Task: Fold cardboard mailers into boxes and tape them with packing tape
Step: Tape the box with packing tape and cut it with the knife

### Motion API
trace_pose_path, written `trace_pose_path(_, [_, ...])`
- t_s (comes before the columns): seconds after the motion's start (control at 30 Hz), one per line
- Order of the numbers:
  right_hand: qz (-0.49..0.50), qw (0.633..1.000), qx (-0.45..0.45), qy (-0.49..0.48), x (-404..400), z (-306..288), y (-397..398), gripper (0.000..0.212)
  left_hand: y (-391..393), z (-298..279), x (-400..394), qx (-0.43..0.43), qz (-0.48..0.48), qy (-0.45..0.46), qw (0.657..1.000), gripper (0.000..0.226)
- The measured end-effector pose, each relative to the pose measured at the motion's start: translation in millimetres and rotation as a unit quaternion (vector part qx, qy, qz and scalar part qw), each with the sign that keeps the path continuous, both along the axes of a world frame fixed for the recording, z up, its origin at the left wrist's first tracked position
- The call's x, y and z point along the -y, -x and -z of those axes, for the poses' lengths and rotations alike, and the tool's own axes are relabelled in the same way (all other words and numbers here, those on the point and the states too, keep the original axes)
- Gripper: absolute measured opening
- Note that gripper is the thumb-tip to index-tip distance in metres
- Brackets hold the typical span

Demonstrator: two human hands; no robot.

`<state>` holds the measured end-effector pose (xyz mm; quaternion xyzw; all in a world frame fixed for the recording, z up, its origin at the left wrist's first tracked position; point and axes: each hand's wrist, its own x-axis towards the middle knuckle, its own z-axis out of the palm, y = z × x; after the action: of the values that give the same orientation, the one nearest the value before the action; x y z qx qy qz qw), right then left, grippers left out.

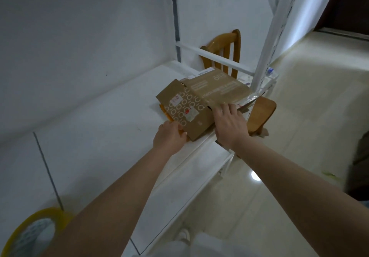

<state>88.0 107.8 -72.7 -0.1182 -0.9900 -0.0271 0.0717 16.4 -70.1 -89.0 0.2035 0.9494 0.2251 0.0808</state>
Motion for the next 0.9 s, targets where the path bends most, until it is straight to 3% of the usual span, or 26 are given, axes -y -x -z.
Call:
trace_pose_path(0.13, [-0.005,0.999,0.048,0.013,-6.4,14.6,19.7,0.089,17.9,1.4,3.0,0.036,-0.013,-0.032,0.999,0.031])
trace_pose_path(0.33, [-0.037,0.997,0.034,0.062,-13.6,18.8,36.1,0.074,41.8,2.3,-2.3,0.089,-0.080,-0.123,0.985,0.042])
trace_pose_path(0.4, [-0.029,0.994,-0.001,0.102,-17.9,16.1,34.4,0.068,49.1,-1.9,-9.1,0.167,-0.136,-0.229,0.949,0.051])
trace_pose_path(0.43, [-0.028,0.993,-0.011,0.114,-19.6,14.1,32.5,0.068,52.0,-4.6,-14.1,0.224,-0.162,-0.295,0.915,0.053])
trace_pose_path(0.5, [-0.042,0.992,-0.010,0.119,-21.7,11.2,27.9,0.070,54.2,-10.9,-25.2,0.314,-0.181,-0.415,0.834,0.044])
trace_pose_path(0.57, [-0.056,0.991,0.007,0.119,-22.1,10.8,22.0,0.075,54.3,-12.5,-35.4,0.331,-0.190,-0.462,0.800,0.035])
trace_pose_path(0.7, [-0.050,0.993,0.010,0.105,-24.9,9.7,5.4,0.088,45.4,-9.3,-43.1,0.323,-0.216,-0.466,0.795,0.025])
trace_pose_path(0.8, [-0.043,0.994,-0.014,0.099,-29.6,2.1,-12.3,0.077,38.6,-12.9,-27.7,0.289,-0.220,-0.483,0.796,0.017])
trace_pose_path(0.9, [-0.015,0.989,-0.068,0.130,-29.0,-14.8,-22.8,0.068,31.7,-25.9,8.8,0.208,-0.240,-0.470,0.823,0.008])
